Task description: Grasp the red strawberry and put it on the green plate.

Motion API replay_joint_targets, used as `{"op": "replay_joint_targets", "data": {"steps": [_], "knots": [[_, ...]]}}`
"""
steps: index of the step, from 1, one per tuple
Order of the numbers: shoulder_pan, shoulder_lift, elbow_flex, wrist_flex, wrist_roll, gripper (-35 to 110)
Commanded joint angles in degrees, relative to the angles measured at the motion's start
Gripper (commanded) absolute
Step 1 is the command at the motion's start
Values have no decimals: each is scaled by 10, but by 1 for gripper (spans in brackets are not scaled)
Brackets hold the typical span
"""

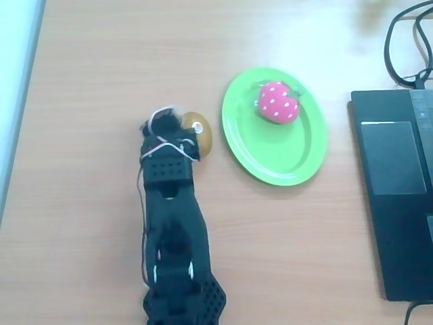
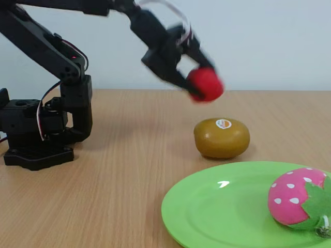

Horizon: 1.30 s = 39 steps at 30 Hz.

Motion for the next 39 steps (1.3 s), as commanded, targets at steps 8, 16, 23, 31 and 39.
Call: {"op": "replay_joint_targets", "data": {"steps": [8, 16, 23, 31, 39], "knots": [[297, 7, -65, 1, 40, -3], [366, -223, -81, -76, 102, 1], [359, -306, -93, -142, 132, 3], [358, -321, -101, -155, 133, 12], [366, -357, -101, -155, 129, 20]]}}
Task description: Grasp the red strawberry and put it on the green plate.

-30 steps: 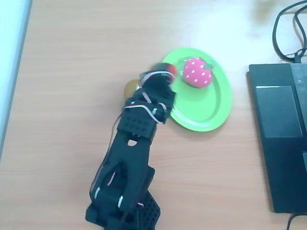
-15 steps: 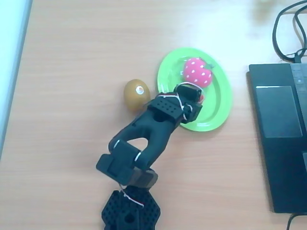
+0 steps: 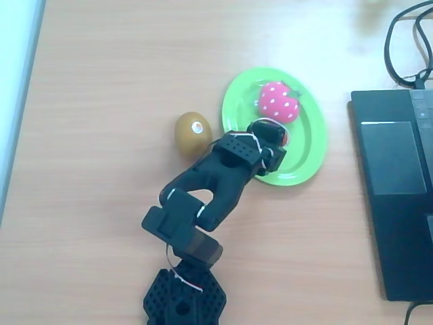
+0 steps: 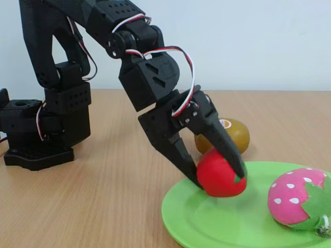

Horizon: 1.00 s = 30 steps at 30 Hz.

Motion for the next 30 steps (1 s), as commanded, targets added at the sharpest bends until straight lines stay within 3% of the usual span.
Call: {"op": "replay_joint_targets", "data": {"steps": [1, 5, 12, 20, 24, 30], "knots": [[6, -4, -18, -6, -4, 20], [6, -21, -22, -6, -4, 22], [16, -1, -23, -6, -7, 40], [-15, 229, 39, -6, -42, 42], [-76, 423, 105, -6, -42, 29], [-196, 636, 236, -6, -26, -8]]}}
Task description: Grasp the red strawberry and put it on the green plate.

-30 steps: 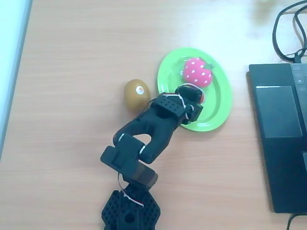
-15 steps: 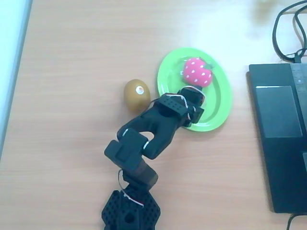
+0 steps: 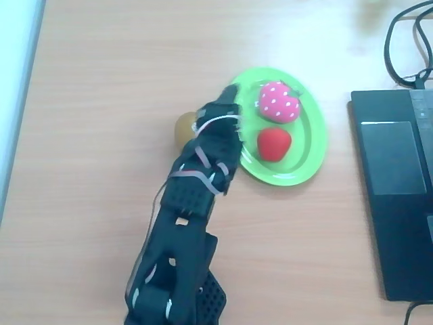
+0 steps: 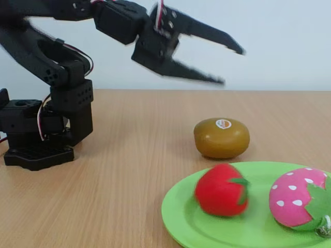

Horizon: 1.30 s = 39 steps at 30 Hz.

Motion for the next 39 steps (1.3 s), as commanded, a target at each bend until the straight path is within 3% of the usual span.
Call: {"op": "replay_joint_targets", "data": {"steps": [1, 11, 24, 29, 39], "knots": [[-39, 109, 67, -6, 16, -8], [-98, 263, 348, -5, 41, -8], [-130, 279, 338, 165, 105, -8], [-171, 278, 276, 399, 158, -8], [-177, 279, 276, 398, 151, -8]]}}
